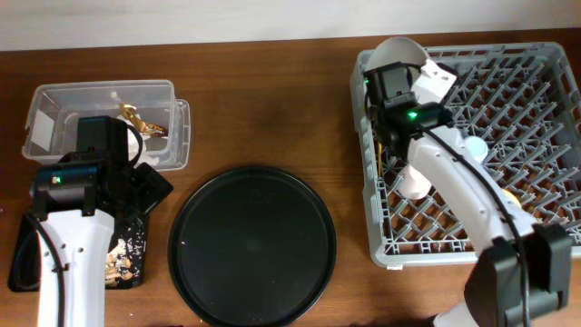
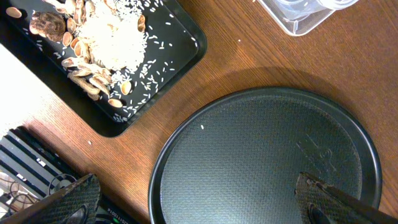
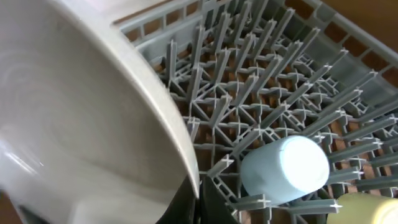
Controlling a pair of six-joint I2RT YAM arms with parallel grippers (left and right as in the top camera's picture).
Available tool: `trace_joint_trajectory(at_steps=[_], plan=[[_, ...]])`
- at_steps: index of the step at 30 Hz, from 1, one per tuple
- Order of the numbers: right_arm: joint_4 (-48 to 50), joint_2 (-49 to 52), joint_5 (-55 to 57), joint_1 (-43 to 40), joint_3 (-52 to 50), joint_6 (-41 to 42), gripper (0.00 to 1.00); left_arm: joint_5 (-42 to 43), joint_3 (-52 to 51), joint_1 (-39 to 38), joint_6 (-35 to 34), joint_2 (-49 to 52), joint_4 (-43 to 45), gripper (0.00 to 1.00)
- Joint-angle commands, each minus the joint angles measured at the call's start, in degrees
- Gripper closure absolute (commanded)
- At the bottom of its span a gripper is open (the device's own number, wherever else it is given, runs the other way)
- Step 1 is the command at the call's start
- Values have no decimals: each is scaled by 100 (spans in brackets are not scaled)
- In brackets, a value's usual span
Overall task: Sort waste into correct bins and load items into the dishwasher rack
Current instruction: 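Lift the white plate and carry it to the rack's back, then stand the plate upright in the rack and release it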
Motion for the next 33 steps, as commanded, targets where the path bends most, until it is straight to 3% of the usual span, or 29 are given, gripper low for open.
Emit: trace_joint_trajectory(at_steps=[1,11,19,21,23,26,33], plan=[[24,278,177,68,2,72,96,-22,46,20,-13,-55,-7,1],[22,289,1073,323,4,72,96,-22,46,20,-13,-55,-7,1],[70,295,664,682,4,70,96,-22,46,20,-13,-55,-7,1],[90,295,321,732,4,70,82,-22,46,20,-13,-55,-7,1],[85,280,26,772,13,70,55,-22,48,20,-13,-55,-4,1],[17,59,-426,774,26,70,51,-22,48,20,-13,-55,-7,1],[-345,-1565,-632,763,26,66,36,-22,46,20,-13,-55,-7,1]])
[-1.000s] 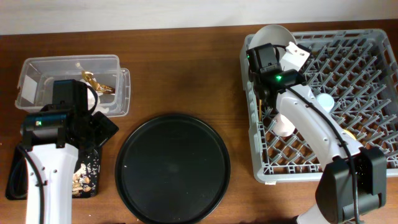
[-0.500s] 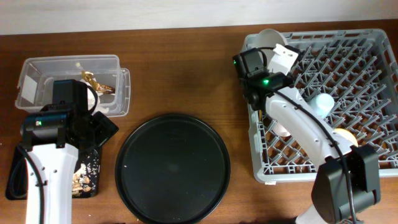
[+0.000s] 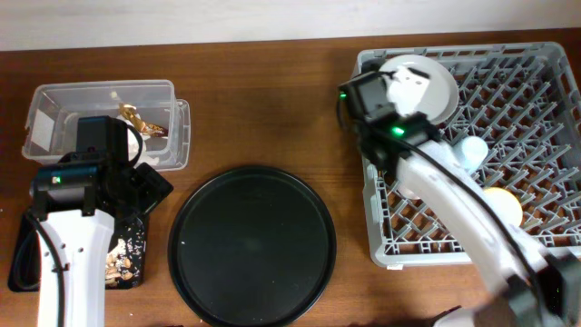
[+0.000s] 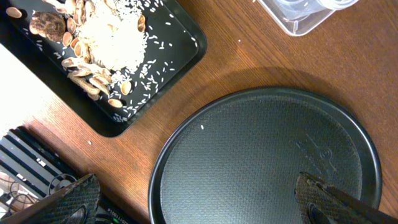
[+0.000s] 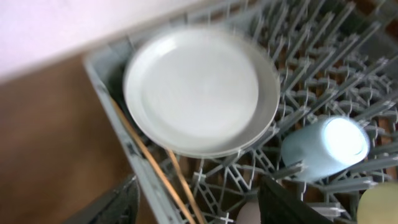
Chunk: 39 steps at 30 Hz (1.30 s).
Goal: Sort waste into correct bins and load items into the dishwasher rack
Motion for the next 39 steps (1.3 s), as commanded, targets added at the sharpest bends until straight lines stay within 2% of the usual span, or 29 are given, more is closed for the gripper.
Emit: trace_joint_trajectory(at_steps=[1,4,5,7,9,10,11,13,16,22,29,39], plan=[[-48,-833,-24,22,31,46,36,-22,46,20,-13,-55,-7,1],[2,-986,-28,17,31,46,36,-22,48,20,-13,-55,-7,1],[17,-922,-26,17,28,42,41,-22,46,20,-13,-55,-7,1],[59,-723,-28,17,28,28,56,-22,46,20,-13,-55,-7,1],[201,-402,-31,17,28,24,92,-22,46,20,-13,-55,-7,1],[404,-164,-96,15,28,-157,96,-22,48,20,-13,-55,-7,1],[861,105,-579,-22,28,-935,96,-22,46,20,-13,-55,-7,1],[1451,492,-1720,-227,48,-1683,96,-22,46,20,-13,-55,-7,1],[1545,826,-2608,-765,229,-1648,96,-22,48,20,-13,-55,-7,1],[1996,1384,-5106,-1871,249,-1650,96,-22,46,20,-13,-55,-7,1],[1882,2057,-5421,-1921,249,-1648,96,-22,46,20,-13,-55,-7,1],[1388,2210,-4695,-1921,236,-1650,96,-24,46,20,-13,-55,-7,1]])
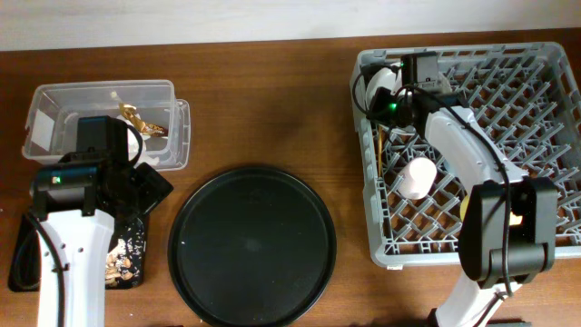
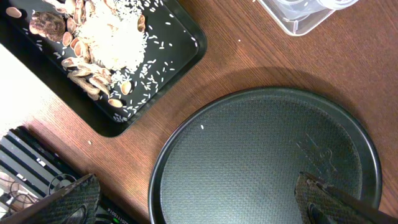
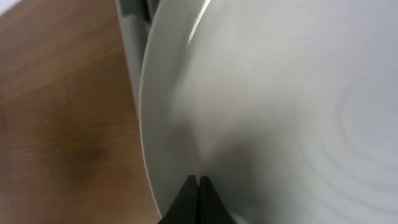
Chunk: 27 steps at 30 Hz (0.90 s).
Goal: Sort waste into correct bins and load items into the dishwasher rack
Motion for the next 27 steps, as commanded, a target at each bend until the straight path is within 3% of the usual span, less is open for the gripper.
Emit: trace_joint_trajectory(at_steps=[1,8,16,27], plan=[[-258,208,612,24,63,-20,96,-24,46,20,-13,-55,-7,1],[-623,546,1051,35,66,-20,96,-22,46,20,-13,-55,-7,1],[-820,-63,1082,249,76,339,96,-24,46,20,-13,-55,-7,1],[-944,-35,1971,1191,74,785,96,-24,46,20,-13,-55,-7,1]])
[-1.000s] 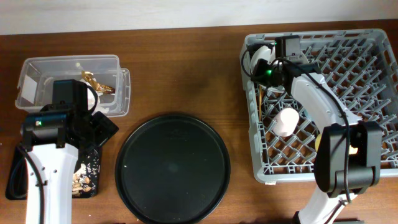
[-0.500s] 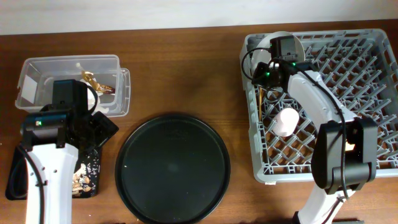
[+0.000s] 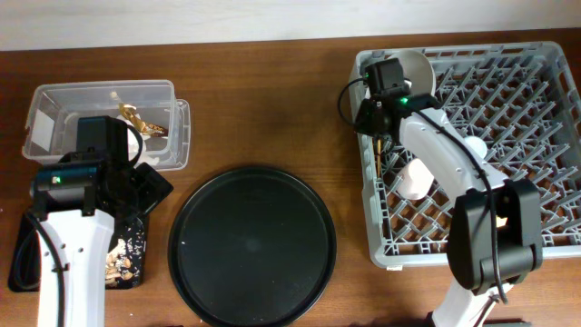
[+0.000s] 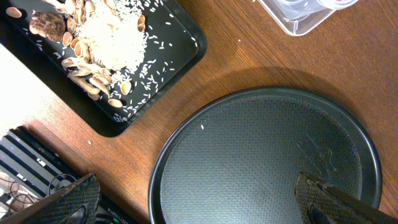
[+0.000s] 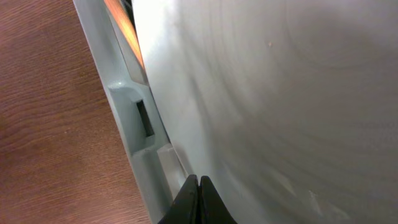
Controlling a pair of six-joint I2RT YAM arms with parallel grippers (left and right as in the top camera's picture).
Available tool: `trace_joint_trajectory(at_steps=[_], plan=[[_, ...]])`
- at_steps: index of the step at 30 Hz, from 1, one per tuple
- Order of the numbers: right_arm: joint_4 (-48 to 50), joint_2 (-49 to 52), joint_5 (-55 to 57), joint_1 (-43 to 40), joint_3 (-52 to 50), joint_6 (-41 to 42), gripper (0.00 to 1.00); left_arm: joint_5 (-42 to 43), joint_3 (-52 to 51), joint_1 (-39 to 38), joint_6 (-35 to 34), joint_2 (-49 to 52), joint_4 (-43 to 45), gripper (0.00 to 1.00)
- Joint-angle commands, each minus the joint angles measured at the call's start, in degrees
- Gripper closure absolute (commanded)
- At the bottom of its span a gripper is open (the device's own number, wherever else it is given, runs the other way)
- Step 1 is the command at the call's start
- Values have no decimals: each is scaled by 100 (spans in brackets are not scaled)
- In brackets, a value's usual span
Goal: Sort waste into correct bins and load items into the dishwasher rack
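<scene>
A white plate (image 3: pixel 416 69) stands on edge in the far left corner of the grey dishwasher rack (image 3: pixel 536 82). In the right wrist view the plate (image 5: pixel 280 93) fills most of the picture, beside the rack's left wall (image 5: pixel 140 143). My right gripper (image 5: pixel 198 186) is shut, its tips pressed together at the plate's face by that wall, with nothing between them. My left gripper (image 4: pixel 199 208) hangs open over the near edge of the round black tray (image 4: pixel 261 162), with nothing in it.
The rack also holds a light blue cup (image 3: pixel 474 145), a white cup (image 3: pixel 418 179) and a wooden stick (image 3: pixel 379 150) along its left wall. A black rectangular tray (image 4: pixel 106 50) holds rice and shells. A clear plastic container (image 3: pixel 104 113) stands at the far left.
My right wrist has shifted left along the rack's far edge. The plate now shows to its right instead of its left. The gripper stays shut. The left arm has not moved.
My right gripper first held the plate by its rim over the rack's far left corner. Then it was open and drawn back, with the plate leaning in the rack. After that its shut fingers were against the plate, as they are now by the rack wall.
</scene>
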Motion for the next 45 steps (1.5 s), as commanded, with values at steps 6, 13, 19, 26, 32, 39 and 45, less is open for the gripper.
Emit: trace_joint_trajectory(at_steps=[6,13,19,26,32,39,45], plan=[[-37,-127,15,332,-79,101,96,-24,46,20,-13,-55,-7,1],[-48,-1670,-2,326,7,-63,95,-24,46,20,-13,-55,-7,1],[-44,-2420,299,-173,7,-330,56,-24,46,20,-11,-55,-7,1],[90,-2142,-1714,-2013,4,-343,57,-24,46,20,-13,-55,-7,1],[501,-1390,-3276,-2398,4,-831,48,-24,46,20,-13,-55,-7,1],[634,-1110,-4221,-2398,7,-833,60,-24,46,20,-13,-55,-7,1],[667,-1436,-4878,-2396,7,-876,63,-24,46,20,-13,-55,-7,1]])
